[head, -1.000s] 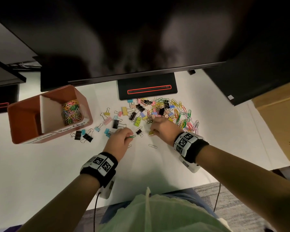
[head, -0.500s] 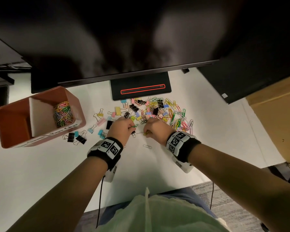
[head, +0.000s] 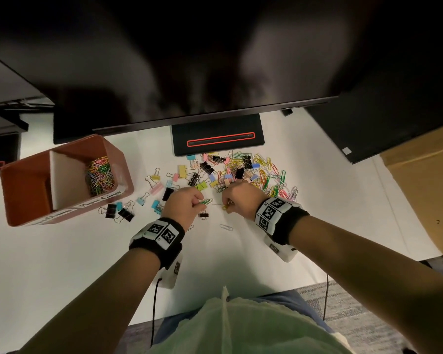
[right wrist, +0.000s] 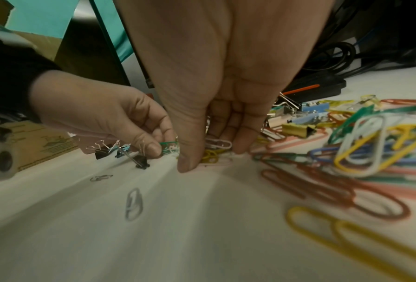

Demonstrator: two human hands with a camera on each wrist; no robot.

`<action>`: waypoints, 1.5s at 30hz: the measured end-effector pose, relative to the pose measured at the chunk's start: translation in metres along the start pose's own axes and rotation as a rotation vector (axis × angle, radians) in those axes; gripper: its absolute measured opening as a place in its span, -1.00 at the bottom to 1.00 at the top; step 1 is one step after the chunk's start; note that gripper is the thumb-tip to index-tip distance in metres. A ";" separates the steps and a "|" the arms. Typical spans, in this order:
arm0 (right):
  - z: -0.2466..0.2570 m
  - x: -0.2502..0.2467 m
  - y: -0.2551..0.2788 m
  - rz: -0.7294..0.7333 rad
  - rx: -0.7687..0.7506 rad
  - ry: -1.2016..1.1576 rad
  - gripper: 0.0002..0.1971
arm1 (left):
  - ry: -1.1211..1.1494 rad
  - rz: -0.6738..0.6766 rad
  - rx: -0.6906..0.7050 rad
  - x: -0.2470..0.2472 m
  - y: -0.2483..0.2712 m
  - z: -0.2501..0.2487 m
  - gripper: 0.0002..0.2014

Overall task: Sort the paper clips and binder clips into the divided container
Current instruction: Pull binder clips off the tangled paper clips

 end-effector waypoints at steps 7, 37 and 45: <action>0.003 0.000 0.006 -0.036 -0.058 0.084 -0.78 | -0.209 0.082 0.131 0.013 -0.008 -0.016 -0.92; 0.028 0.030 0.037 0.044 -0.117 -0.020 -0.77 | -0.057 0.086 0.205 -0.008 0.061 0.039 -0.94; 0.033 0.038 0.026 0.007 -0.013 0.026 -0.79 | -0.186 -0.001 0.218 -0.003 0.056 0.036 -0.93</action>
Point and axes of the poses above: each hand's wrist, its own y-axis away from the middle knuckle, its own x-axis out of the palm, z = x × y, the point moved 6 cm from there along -y, towards the middle knuckle, and after that the axes turned 10 degrees about y, right-handed, at the moved point
